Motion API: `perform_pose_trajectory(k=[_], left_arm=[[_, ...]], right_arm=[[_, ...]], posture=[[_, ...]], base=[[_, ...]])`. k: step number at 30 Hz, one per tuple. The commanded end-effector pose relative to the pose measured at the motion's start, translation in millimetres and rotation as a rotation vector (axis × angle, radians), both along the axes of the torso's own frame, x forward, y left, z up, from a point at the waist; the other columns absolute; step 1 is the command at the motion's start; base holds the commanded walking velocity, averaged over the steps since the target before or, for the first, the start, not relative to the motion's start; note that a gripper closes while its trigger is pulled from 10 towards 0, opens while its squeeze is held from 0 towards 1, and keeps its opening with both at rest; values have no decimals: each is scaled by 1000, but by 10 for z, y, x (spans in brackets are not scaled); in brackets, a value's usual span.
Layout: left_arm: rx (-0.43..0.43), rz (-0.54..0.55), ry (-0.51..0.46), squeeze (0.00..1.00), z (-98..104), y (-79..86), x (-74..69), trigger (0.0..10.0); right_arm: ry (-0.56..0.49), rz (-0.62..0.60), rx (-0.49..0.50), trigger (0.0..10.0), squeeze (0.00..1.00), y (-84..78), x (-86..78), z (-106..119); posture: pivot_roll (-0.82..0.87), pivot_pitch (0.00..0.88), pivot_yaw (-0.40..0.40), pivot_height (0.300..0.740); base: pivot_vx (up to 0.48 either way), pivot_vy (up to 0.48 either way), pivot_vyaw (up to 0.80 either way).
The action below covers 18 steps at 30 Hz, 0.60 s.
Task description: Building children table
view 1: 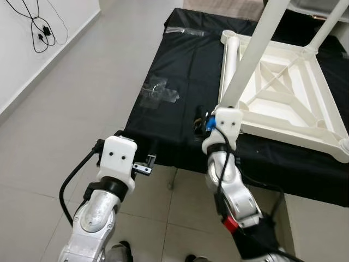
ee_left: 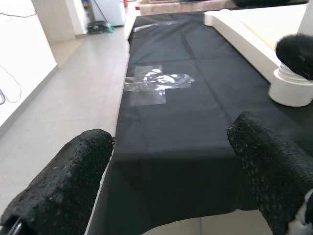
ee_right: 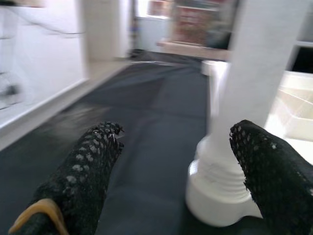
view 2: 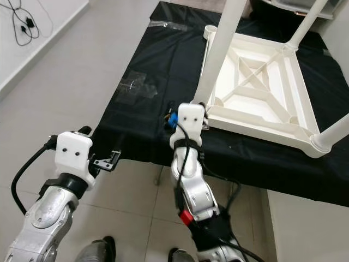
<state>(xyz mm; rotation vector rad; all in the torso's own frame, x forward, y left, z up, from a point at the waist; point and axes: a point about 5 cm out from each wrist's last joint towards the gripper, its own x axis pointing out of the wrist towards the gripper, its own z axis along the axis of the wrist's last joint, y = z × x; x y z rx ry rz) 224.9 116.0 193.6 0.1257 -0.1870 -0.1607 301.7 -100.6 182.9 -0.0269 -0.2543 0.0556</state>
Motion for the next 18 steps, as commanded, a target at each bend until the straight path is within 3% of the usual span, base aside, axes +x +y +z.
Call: perform_pose_trajectory(k=[1,3,14,18], left_arm=[[8,-28,67,0,-166,-31,-73,10000],[9,-32,88,0,-221,-37,-109,10000],[-4,-46,141,0,-378,-116,-183,10000],[-17,-10,137,0,-373,-77,-194,10000]], right_arm=[[47,90,-11,10000,0,-26,-140,-140],[76,101,-21,10000,0,-71,-197,-207],[159,105,-96,10000,0,-208,-338,-435],[172,130,-97,10000,0,-223,-338,-456]], posture=[[103,144,-66,740],[103,144,-66,740],[95,110,-60,740],[96,96,-66,740]], base=[[0,0,0],[0,0,0],[0,0,-756],[0,0,0]])
